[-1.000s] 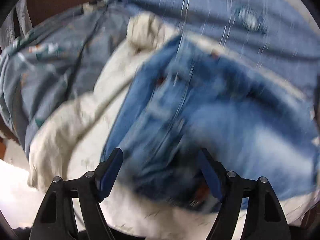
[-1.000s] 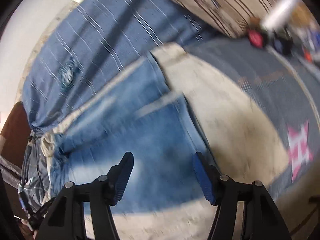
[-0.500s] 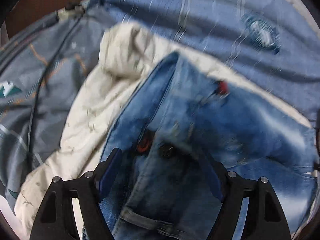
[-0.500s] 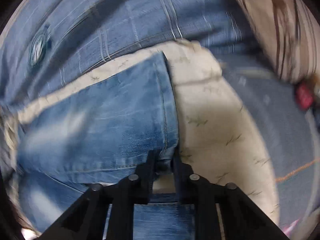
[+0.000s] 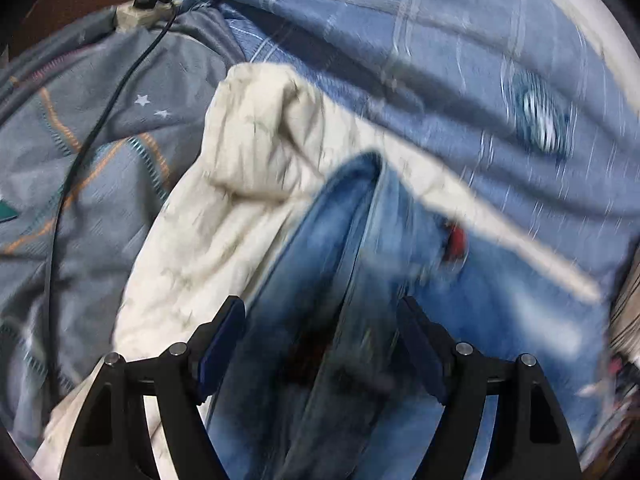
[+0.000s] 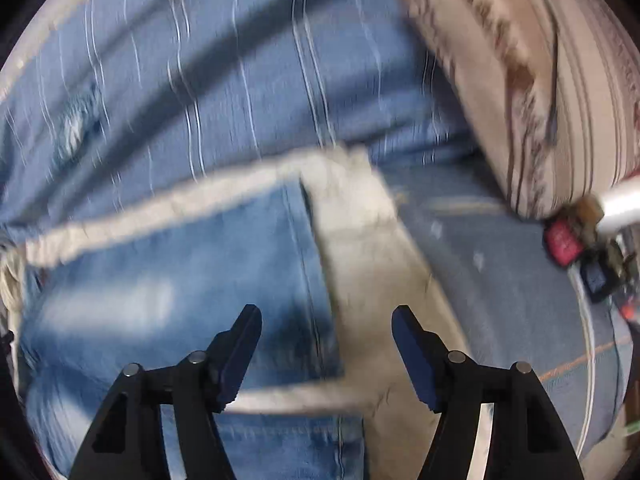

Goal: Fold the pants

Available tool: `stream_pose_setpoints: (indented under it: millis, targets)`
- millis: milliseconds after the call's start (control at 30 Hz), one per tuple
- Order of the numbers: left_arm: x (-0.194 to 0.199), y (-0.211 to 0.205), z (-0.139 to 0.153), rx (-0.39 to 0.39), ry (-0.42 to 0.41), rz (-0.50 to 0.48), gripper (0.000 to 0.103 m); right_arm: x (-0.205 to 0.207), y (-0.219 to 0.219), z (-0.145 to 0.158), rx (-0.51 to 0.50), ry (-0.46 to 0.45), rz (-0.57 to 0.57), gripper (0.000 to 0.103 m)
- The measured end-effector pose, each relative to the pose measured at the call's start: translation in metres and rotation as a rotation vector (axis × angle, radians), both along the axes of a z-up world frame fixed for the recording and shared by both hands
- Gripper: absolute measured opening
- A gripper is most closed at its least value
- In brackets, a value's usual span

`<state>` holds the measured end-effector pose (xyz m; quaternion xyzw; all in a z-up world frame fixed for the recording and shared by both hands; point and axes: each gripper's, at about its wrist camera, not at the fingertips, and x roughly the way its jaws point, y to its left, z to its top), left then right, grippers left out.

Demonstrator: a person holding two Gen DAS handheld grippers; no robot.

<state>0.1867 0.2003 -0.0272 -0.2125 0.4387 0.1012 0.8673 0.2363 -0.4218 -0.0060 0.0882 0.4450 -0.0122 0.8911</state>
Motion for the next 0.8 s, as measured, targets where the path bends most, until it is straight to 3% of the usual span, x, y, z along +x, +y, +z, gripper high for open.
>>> stream_pose_setpoints:
  millis: [167, 367, 533, 700, 733, 767, 800]
  targets:
    - [0.040, 0.011, 0.006, -0.094, -0.044, -0.017, 0.079, 0.022, -0.002, 0.008, 0.096, -0.030, 0.024, 0.071]
    - [0.091, -0.006, -0.010, -0.111, -0.004, -0.091, 0.078, 0.044, -0.003, -0.002, 0.191, 0.001, 0.046, 0.070]
    - [0.114, -0.013, -0.023, -0.090, 0.040, -0.102, 0.066, 0.078, -0.005, -0.005, 0.195, 0.032, 0.069, 0.061]
    - [0.124, -0.012, -0.033, -0.106, 0.061, -0.090, 0.065, 0.112, 0.008, -0.015, 0.154, 0.058, 0.088, 0.052]
    - [0.127, -0.013, -0.035, -0.103, 0.063, -0.087, 0.064, 0.117, 0.011, -0.018, 0.137, 0.068, 0.089, 0.049]
    - [0.130, -0.013, -0.036, -0.106, 0.068, -0.086, 0.058, 0.123, 0.015, -0.024, 0.119, 0.085, 0.093, 0.037]
    - [0.133, -0.013, -0.040, -0.113, 0.083, -0.089, 0.052, 0.126, 0.017, -0.027, 0.107, 0.098, 0.094, 0.032]
